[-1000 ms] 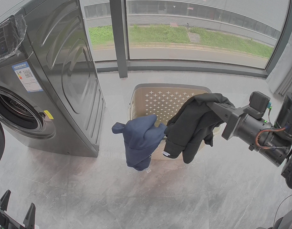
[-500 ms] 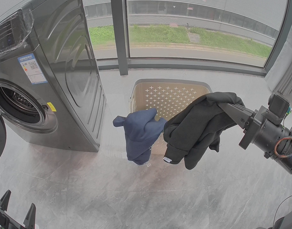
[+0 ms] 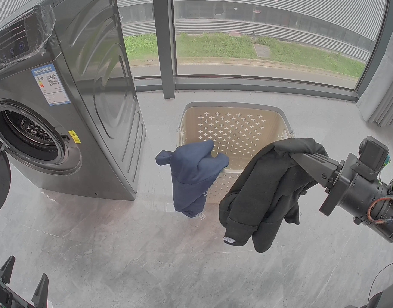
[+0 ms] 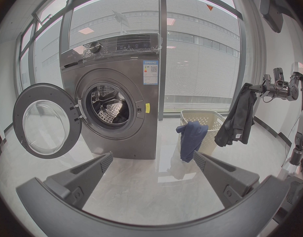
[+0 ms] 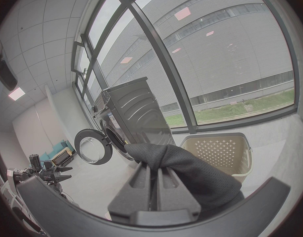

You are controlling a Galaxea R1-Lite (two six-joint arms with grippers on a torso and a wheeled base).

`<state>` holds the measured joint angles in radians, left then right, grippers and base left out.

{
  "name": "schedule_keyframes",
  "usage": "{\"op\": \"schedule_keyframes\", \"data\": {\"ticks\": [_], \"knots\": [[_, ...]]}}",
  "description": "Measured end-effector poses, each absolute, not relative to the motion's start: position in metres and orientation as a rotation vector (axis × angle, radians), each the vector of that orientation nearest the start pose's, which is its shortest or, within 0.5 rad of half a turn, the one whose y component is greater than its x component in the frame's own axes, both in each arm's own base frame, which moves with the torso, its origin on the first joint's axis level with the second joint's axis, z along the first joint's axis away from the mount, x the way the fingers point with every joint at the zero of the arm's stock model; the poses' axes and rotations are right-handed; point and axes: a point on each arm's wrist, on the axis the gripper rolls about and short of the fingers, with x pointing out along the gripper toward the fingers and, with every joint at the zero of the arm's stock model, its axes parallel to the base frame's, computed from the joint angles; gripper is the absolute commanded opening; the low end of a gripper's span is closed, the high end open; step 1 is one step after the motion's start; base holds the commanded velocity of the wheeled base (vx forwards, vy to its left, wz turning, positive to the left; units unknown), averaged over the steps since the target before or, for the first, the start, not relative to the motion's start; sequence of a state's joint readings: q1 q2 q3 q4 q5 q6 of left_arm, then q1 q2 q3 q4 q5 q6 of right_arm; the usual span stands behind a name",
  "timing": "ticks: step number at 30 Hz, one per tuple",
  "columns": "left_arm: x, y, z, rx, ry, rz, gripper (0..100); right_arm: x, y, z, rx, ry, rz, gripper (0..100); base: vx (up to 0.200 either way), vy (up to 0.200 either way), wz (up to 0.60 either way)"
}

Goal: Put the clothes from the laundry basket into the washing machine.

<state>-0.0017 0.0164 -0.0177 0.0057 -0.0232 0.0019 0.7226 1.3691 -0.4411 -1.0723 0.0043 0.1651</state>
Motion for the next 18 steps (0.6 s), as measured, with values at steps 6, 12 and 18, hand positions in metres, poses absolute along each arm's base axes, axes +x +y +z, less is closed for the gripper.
{"op": "schedule_keyframes", "data": {"ticks": [6,12,18], "knots": [[-0.0229,-0.0004,0.0802,-0.001,0.004,-0.024,100,0.1552,0.1368,0.2135,0.213,-0.074,0.737,0,0.0,0.2,0.0],[-0.0228,-0.0004,0.0801,-0.005,0.006,-0.023,100,0.1551,0.1361,0.2112,0.209,-0.066,0.74,0,0.0,0.2,0.0],[-0.0228,-0.0004,0.0801,-0.007,0.005,-0.023,100,0.1559,0.1353,0.2089,0.207,-0.057,0.741,0,0.0,0.2,0.0]]}}
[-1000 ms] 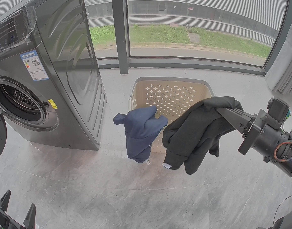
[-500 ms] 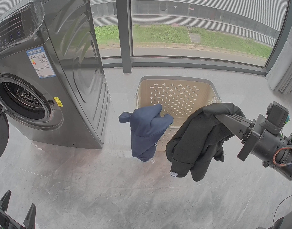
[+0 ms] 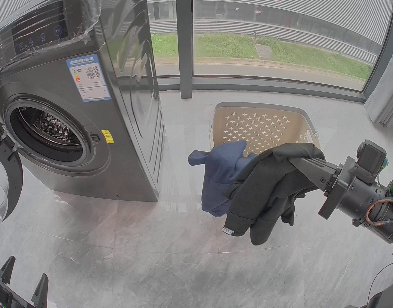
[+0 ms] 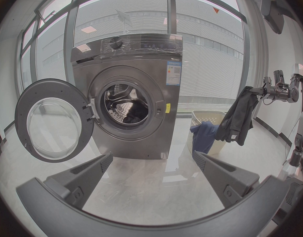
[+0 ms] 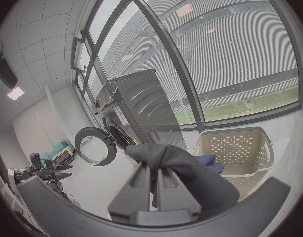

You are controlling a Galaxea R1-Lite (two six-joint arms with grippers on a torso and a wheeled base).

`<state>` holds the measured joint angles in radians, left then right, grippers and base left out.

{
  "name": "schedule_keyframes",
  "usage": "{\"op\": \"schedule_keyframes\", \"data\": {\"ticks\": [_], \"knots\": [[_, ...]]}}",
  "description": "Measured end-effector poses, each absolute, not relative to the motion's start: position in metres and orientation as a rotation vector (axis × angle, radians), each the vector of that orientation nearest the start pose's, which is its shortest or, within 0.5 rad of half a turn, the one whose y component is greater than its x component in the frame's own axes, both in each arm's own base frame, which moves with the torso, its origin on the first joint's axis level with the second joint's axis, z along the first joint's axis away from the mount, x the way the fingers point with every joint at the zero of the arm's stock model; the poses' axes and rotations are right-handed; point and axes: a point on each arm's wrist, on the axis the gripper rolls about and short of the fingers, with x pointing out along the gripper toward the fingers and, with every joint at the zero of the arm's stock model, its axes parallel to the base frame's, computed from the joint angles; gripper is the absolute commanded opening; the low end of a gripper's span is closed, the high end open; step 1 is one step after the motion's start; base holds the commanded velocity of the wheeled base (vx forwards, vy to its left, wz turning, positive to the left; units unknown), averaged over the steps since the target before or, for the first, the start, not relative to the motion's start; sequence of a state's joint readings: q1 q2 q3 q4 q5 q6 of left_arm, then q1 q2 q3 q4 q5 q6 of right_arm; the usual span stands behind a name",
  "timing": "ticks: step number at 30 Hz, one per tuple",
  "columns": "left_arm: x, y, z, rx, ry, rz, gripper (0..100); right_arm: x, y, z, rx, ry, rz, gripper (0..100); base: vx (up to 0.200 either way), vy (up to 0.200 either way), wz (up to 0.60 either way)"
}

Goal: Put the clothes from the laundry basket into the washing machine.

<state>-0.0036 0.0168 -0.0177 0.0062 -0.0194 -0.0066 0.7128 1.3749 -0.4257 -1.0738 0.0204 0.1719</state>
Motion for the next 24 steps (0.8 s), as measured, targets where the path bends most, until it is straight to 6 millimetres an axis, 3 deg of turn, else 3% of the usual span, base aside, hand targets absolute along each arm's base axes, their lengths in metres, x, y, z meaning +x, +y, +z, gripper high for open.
{"op": "schedule_keyframes", "data": {"ticks": [22,24], "knots": [[-0.0228,-0.0002,0.0802,-0.018,0.005,-0.014,100,0.1582,0.1352,0.2083,0.207,-0.053,0.728,0,0.0,0.2,0.0],[-0.0228,-0.0002,0.0801,-0.018,0.006,-0.013,100,0.1585,0.1349,0.2075,0.206,-0.049,0.724,0,0.0,0.0,0.0]]}}
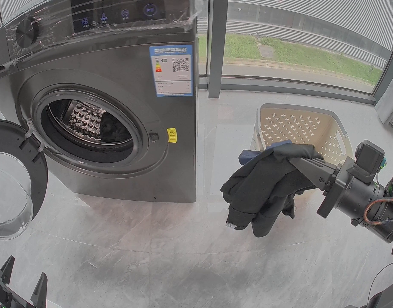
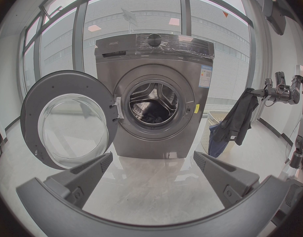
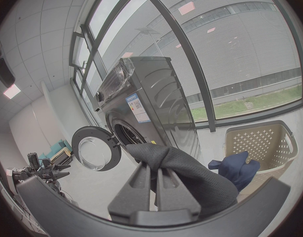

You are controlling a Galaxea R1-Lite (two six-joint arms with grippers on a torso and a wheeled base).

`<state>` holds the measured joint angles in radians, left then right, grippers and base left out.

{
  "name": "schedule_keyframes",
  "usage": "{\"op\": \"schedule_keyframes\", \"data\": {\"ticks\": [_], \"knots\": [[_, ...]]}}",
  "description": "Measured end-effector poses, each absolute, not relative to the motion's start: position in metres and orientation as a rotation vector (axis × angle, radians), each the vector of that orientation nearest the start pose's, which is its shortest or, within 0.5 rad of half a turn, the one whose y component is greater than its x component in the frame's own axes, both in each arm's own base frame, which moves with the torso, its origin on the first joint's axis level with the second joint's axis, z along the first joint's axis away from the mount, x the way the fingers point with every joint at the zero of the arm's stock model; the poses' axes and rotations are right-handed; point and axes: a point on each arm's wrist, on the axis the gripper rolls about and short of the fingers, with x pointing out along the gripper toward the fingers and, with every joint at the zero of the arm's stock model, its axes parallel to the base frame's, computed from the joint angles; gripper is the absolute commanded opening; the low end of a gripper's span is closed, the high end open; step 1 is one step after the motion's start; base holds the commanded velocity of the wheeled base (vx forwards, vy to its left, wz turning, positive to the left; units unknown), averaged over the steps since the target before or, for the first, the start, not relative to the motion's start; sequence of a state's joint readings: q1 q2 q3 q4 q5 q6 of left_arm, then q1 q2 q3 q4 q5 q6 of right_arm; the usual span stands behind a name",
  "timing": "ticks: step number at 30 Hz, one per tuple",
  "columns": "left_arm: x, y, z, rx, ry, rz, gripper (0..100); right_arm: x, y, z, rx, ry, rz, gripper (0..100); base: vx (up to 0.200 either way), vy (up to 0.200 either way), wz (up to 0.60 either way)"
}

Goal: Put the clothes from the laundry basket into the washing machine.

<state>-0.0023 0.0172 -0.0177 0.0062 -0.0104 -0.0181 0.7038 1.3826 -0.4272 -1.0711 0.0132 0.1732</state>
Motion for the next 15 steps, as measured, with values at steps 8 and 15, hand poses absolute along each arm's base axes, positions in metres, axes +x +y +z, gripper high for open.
{"op": "schedule_keyframes", "data": {"ticks": [8,15], "knots": [[-0.0228,-0.0002,0.0802,-0.014,0.005,-0.012,100,0.1592,0.1353,0.2057,0.203,-0.041,0.727,0,-0.025,0.0,0.0],[-0.0228,-0.0002,0.0803,-0.017,0.004,-0.013,100,0.1602,0.1359,0.2032,0.199,-0.032,0.726,0,-0.143,0.0,0.0]]}}
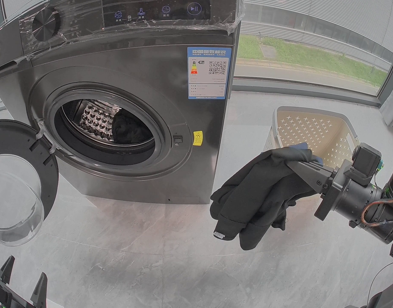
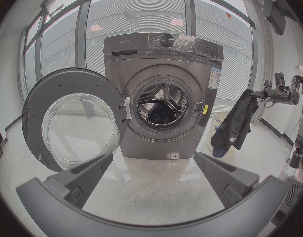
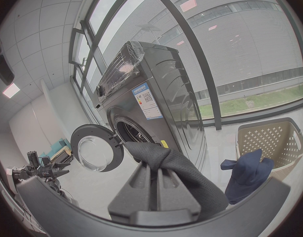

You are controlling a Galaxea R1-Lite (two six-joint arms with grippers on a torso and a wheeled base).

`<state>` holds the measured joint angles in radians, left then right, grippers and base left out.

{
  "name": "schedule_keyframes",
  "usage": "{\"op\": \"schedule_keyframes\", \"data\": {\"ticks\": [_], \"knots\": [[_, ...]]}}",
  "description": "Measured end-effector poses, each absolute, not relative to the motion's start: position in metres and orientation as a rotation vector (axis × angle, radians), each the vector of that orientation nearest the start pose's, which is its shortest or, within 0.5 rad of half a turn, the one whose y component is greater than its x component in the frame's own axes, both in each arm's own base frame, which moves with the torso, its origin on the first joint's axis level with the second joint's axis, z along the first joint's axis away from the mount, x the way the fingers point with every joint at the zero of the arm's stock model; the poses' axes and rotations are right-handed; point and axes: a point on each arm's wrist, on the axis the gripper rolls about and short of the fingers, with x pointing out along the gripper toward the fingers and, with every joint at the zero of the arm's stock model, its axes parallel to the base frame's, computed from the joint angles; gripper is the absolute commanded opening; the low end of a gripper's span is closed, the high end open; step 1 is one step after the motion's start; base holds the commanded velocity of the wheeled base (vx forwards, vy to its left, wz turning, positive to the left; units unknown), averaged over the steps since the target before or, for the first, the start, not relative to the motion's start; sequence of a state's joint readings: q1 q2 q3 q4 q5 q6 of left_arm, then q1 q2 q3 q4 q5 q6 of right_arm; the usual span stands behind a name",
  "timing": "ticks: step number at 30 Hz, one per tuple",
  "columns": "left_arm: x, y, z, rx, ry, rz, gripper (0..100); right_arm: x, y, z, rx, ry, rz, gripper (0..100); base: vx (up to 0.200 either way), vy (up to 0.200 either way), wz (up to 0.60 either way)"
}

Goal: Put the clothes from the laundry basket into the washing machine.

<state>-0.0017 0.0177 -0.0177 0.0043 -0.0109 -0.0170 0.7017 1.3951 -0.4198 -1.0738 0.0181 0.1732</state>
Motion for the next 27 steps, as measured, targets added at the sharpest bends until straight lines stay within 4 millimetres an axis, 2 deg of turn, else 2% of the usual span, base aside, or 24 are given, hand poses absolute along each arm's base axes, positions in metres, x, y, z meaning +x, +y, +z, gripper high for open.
{"op": "schedule_keyframes", "data": {"ticks": [7,25,27], "knots": [[-0.0228,-0.0002,0.0803,-0.016,0.005,-0.013,100,0.1604,0.1364,0.2023,0.198,-0.028,0.725,0,0.0,0.0,0.0],[-0.0228,-0.0002,0.0801,-0.021,0.006,-0.012,100,0.1609,0.1361,0.2023,0.198,-0.028,0.718,0,0.0,0.2,0.0],[-0.0228,-0.0002,0.0802,-0.022,0.006,-0.012,100,0.1609,0.1361,0.2023,0.198,-0.029,0.717,0,0.0,0.0,0.0]]}}
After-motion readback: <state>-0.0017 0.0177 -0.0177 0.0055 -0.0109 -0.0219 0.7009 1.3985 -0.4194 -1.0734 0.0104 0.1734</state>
